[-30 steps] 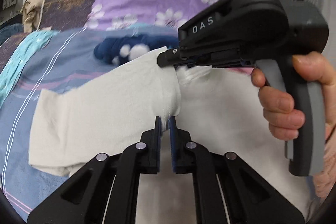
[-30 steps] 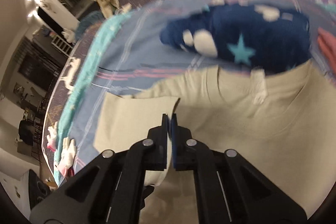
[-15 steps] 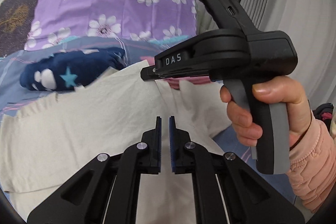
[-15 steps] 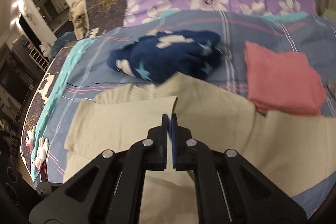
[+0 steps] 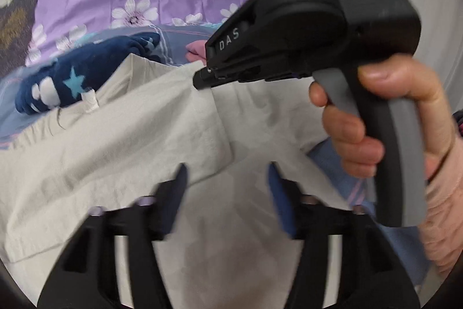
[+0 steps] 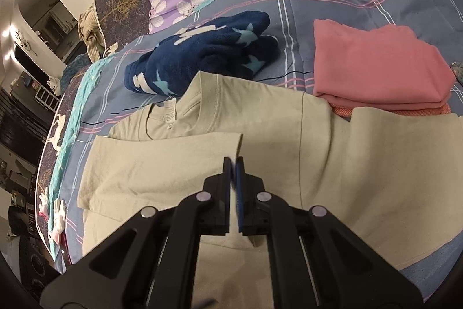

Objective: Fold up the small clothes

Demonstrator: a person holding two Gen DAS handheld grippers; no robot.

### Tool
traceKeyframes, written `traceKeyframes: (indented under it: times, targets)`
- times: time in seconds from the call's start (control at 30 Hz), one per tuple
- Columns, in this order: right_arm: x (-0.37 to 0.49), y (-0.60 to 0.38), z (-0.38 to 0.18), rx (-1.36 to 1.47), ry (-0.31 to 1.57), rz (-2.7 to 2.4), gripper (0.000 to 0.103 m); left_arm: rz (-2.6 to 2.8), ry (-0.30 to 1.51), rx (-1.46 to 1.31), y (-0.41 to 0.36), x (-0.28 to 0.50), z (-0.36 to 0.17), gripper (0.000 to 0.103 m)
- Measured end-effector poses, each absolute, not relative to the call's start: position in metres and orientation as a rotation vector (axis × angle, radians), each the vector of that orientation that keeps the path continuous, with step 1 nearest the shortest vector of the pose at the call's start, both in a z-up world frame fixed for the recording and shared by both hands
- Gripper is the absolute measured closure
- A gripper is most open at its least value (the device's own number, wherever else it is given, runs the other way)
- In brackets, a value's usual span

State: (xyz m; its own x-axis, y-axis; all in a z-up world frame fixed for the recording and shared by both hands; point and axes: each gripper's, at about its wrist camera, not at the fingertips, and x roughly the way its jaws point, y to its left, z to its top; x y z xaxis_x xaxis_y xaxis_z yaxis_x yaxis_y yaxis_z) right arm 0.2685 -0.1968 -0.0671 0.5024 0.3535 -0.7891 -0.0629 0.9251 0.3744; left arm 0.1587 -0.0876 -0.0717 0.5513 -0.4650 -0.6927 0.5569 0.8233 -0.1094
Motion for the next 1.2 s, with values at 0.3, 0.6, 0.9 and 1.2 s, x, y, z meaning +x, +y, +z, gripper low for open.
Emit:
traceKeyframes:
  times: [0.3,0.6,0.9,1.2]
  targets:
    - [0.274,-0.211,-0.086,0.389,1.052,0.250,0.100,-0.571,0.884,0.062,-0.085,0.203,-0.097,0.100]
    - [0.260,-0.223,-0.054,0.197,0.929,0.108,0.100,-0.749,0.782,0.099,-0.099,0.171,-0.064,0.095]
    - [0.219,-0.231,-0.078,0.240,0.970,0.207,0.089,-0.660,0.784,0.092,-0.047,0.138,-0.064,0.051]
    - [0.187,-0.199,-0.120,0.100,1.001,0.321,0.070,0.007,0.781,-0.031,0.173,0.130,-0.075,0.044]
